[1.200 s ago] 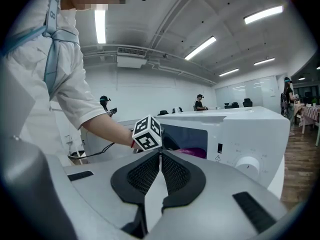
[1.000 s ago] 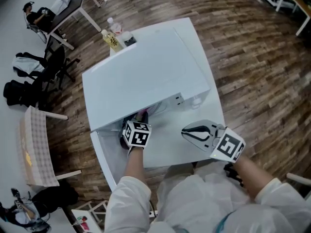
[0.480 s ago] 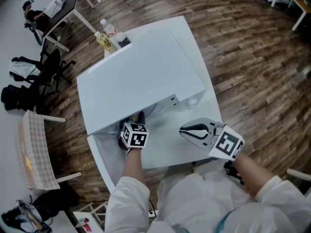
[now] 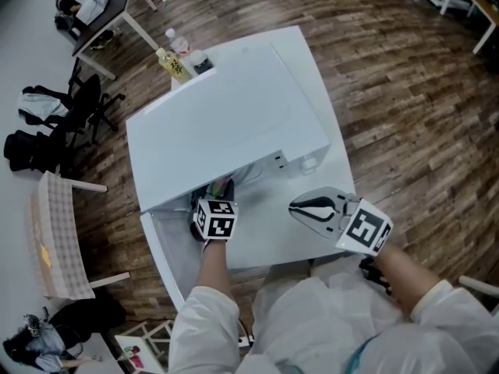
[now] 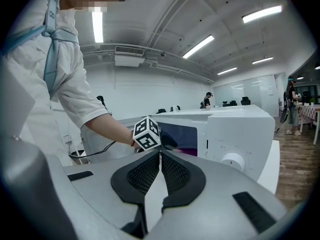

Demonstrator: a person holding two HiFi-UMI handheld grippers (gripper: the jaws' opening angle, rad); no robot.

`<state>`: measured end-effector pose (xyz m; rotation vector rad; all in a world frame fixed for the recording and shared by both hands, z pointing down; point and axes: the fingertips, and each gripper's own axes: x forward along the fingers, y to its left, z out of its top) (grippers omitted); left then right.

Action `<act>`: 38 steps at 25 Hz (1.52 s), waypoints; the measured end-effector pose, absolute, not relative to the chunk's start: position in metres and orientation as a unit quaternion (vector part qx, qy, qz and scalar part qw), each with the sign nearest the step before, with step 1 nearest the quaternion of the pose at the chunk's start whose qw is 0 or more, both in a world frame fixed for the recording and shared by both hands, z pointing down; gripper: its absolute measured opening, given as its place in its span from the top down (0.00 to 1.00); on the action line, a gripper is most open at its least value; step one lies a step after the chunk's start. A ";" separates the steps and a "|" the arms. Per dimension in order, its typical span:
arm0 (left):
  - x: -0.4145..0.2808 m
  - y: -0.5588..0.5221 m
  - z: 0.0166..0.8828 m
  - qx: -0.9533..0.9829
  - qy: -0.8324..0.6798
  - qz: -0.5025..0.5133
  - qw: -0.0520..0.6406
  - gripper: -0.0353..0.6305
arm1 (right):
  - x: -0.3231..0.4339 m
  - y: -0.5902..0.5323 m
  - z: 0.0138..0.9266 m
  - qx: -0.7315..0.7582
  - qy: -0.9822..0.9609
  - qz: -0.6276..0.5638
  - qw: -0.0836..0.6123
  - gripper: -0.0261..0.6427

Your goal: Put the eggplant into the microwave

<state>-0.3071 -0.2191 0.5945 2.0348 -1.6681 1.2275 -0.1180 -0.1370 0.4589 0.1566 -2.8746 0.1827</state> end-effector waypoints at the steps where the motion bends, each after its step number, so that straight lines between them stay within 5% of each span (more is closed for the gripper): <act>1: -0.307 -0.218 0.593 0.696 -0.572 0.418 0.118 0.63 | -0.118 -0.137 0.459 0.051 -0.988 0.062 0.128 0.91; 20: -0.266 -0.186 0.533 0.704 -0.620 0.322 0.124 0.64 | -0.109 -0.124 0.443 0.009 -0.991 0.045 0.125 0.91; 29: -0.238 -0.167 0.510 0.707 -0.649 0.239 0.149 0.87 | -0.097 -0.119 0.437 -0.010 -0.992 0.035 0.122 0.91; 38: -0.191 -0.149 0.481 0.735 -0.645 0.137 0.157 0.94 | -0.084 -0.113 0.436 -0.028 -0.992 0.032 0.122 0.91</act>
